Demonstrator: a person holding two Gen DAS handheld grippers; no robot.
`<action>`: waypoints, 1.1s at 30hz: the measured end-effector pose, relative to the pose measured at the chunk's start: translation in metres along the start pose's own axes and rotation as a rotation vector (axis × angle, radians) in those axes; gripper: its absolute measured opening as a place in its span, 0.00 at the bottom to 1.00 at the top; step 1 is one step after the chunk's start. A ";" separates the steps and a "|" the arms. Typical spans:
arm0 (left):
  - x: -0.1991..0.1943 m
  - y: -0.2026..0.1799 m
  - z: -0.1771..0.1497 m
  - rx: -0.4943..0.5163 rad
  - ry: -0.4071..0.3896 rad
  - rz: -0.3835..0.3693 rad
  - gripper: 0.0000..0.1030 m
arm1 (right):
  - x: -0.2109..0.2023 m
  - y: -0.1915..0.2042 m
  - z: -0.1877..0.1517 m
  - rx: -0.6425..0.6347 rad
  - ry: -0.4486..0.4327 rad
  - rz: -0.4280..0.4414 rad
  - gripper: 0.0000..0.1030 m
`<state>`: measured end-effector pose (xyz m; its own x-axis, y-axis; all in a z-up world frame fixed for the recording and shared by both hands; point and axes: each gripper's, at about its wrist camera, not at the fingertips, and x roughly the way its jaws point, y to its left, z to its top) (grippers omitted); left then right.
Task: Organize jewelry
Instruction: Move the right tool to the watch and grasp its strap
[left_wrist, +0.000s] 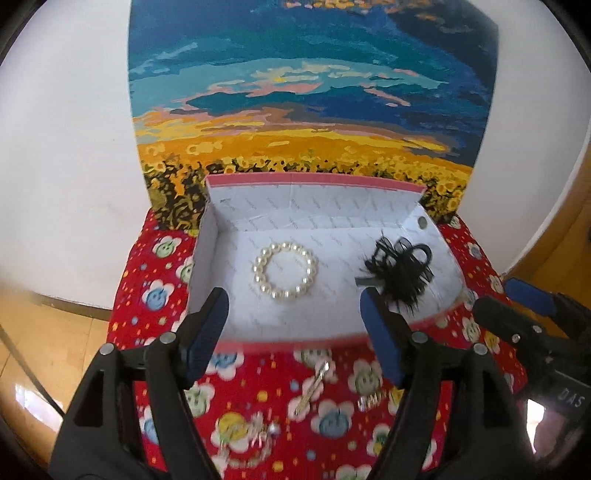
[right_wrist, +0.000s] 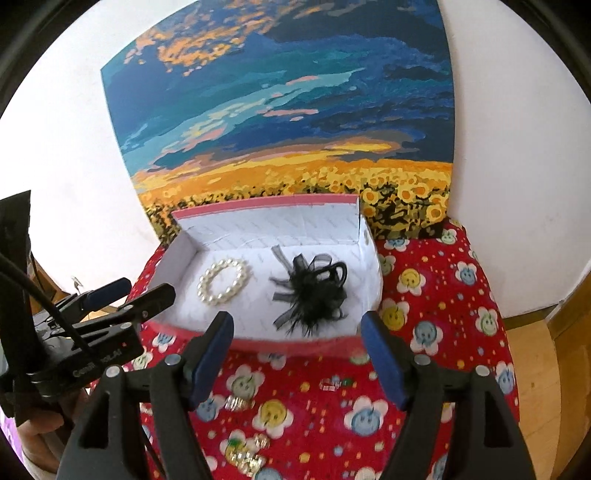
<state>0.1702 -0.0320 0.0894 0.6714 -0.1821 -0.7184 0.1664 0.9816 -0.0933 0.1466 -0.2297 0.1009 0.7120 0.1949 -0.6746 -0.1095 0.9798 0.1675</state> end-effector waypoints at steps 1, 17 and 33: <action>-0.005 0.001 -0.003 0.002 -0.002 0.002 0.65 | -0.004 0.002 -0.004 -0.001 0.001 0.003 0.72; -0.056 0.024 -0.071 0.004 0.004 0.042 0.67 | -0.039 0.027 -0.073 -0.002 0.033 0.041 0.73; -0.057 0.064 -0.125 -0.053 0.073 0.100 0.68 | -0.034 0.052 -0.151 -0.070 0.141 0.047 0.73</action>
<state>0.0527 0.0481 0.0383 0.6278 -0.0802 -0.7743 0.0614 0.9967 -0.0534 0.0124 -0.1787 0.0241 0.6012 0.2404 -0.7620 -0.1924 0.9692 0.1540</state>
